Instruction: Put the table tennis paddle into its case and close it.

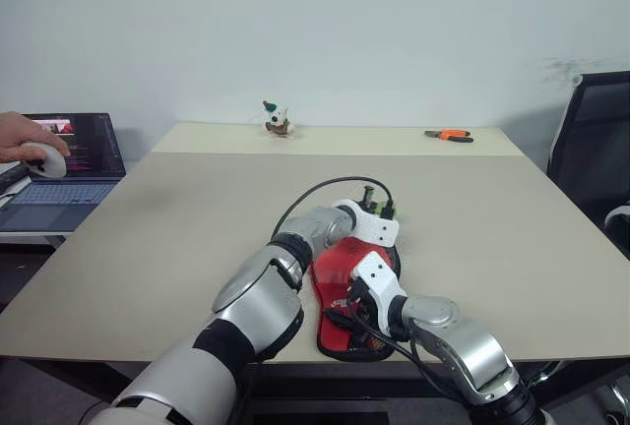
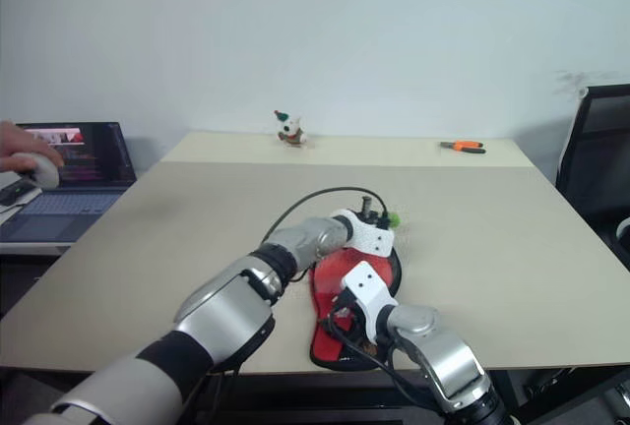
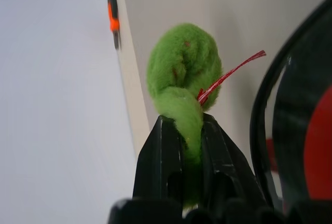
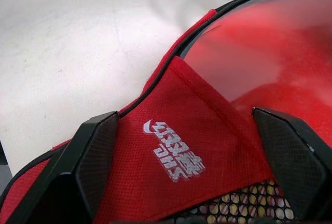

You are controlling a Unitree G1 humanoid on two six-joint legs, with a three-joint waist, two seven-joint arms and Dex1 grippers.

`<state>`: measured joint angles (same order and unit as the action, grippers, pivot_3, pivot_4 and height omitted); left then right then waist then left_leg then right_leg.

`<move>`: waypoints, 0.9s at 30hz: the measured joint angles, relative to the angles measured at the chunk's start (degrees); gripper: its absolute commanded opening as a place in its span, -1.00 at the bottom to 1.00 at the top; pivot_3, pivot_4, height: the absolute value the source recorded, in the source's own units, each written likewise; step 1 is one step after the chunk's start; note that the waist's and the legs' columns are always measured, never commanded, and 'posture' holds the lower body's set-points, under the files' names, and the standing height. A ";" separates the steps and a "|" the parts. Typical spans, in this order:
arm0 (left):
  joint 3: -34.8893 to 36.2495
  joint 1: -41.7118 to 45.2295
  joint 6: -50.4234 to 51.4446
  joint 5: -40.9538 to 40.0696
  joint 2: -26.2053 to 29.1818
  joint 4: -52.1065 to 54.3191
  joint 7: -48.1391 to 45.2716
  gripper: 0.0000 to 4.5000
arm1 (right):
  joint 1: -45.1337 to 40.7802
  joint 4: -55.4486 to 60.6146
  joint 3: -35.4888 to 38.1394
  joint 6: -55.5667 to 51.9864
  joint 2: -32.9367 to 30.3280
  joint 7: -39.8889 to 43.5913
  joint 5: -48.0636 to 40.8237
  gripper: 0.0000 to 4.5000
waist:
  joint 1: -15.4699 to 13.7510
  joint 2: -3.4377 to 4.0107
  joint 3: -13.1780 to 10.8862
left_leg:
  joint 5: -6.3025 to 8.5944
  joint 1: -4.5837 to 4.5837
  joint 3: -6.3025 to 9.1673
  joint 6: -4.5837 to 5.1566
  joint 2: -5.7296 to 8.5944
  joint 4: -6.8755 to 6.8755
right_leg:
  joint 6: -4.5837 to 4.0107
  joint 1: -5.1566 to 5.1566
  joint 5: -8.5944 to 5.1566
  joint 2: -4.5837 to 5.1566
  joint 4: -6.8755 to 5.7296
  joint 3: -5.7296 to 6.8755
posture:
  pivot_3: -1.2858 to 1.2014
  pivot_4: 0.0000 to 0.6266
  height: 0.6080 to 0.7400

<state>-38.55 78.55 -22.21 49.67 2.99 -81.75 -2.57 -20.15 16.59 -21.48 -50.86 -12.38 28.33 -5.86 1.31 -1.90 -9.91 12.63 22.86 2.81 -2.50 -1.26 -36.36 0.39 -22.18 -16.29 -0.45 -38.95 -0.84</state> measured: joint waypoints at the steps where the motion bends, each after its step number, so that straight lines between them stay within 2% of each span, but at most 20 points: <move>1: -0.52 0.12 -0.42 0.42 -0.15 -0.01 0.52 -1.00 | 0.00 0.01 0.00 -0.03 0.03 -0.05 -0.01 1.00 | 0.00 0.00 0.00 | 0.00 0.00 0.00 0.00 0.00 0.00 | 0.00 0.00 0.00 0.00 0.00 0.00 | 0.03 -0.52 1.00; 12: -1.33 0.22 -3.46 1.30 -1.40 -0.02 1.65 -1.00 | 0.08 0.03 0.00 -0.13 0.27 -0.47 -0.02 1.00 | 0.00 0.00 0.01 | 0.00 -0.03 -0.03 0.00 0.02 0.03 | 0.01 0.00 -0.01 0.01 0.00 0.01 | 0.03 -0.52 1.00; 19: 1.54 0.21 -5.15 -2.24 -3.23 -0.01 -5.76 -1.00 | 0.07 -0.02 -0.09 -0.15 0.59 -0.71 -0.01 1.00 | 0.07 0.01 0.03 | 0.00 -0.06 -0.07 0.00 0.01 0.06 | 0.01 0.00 -0.01 0.01 0.00 0.02 | 0.03 -0.52 1.00; 25: 3.23 0.20 -5.42 -4.64 -2.80 0.13 -9.61 -0.04 | -1.26 -1.78 -0.22 -0.14 1.01 0.05 -0.03 1.00 | 0.40 0.03 0.13 | 0.00 -0.17 -0.13 0.01 0.00 0.08 | 0.01 0.03 -0.01 0.01 -0.04 -0.03 | 0.03 -0.52 1.00; 26: 4.18 0.20 -5.24 -5.29 -2.78 0.17 -10.68 0.06 | -1.70 -2.40 -0.33 -0.13 1.22 0.28 -0.03 1.00 | 0.42 0.03 0.16 | 0.00 -0.19 -0.14 0.01 -0.01 0.08 | 0.01 0.04 -0.01 0.00 -0.05 -0.04 | 0.03 -0.52 1.00; 27: 5.34 0.18 -4.97 -6.40 -2.79 0.25 -11.85 0.06 | -2.11 -2.97 -0.40 -0.10 1.36 0.48 -0.05 1.00 | 0.55 0.05 0.21 | 0.00 -0.24 -0.19 0.01 -0.04 0.08 | 0.01 0.05 -0.01 -0.02 -0.05 -0.06 | 0.03 -0.52 1.00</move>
<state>-33.21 78.73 -27.18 43.27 0.20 -81.50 -14.43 -22.25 13.62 -21.88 -50.95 -11.02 28.81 -5.90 1.85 -1.85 -9.70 12.63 22.62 2.62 -2.50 -1.29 -36.27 0.40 -22.13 -16.30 -0.47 -39.00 -0.90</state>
